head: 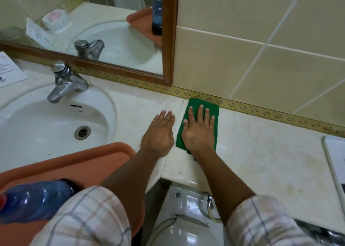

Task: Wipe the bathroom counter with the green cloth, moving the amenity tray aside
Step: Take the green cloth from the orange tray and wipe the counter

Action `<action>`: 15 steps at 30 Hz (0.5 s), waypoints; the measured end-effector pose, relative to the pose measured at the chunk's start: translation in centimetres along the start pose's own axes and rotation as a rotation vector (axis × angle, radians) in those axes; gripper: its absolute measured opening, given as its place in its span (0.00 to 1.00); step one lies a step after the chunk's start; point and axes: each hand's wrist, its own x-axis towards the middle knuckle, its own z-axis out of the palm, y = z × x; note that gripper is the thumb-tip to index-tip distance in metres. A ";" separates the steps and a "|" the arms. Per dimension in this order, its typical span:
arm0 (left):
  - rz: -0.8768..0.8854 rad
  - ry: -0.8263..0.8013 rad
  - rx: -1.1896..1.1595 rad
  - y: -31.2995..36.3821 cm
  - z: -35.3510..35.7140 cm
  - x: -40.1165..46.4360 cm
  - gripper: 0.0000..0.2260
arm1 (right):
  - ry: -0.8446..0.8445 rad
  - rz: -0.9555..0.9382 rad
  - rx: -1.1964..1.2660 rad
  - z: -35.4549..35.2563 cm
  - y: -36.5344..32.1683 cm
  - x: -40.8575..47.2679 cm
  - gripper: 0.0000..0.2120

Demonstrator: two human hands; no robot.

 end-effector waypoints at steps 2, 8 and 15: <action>0.009 0.011 -0.013 0.1 0.2 0.1 0.24 | 0.012 -0.053 -0.003 0.6 0.4 -2.6 0.30; 0.020 0.024 -0.019 -0.4 -0.1 0.0 0.23 | 0.010 0.031 -0.018 -0.7 9.5 -5.4 0.29; -0.013 -0.008 -0.001 -0.1 -0.1 0.1 0.23 | 0.036 0.265 -0.065 -3.4 19.9 -4.4 0.32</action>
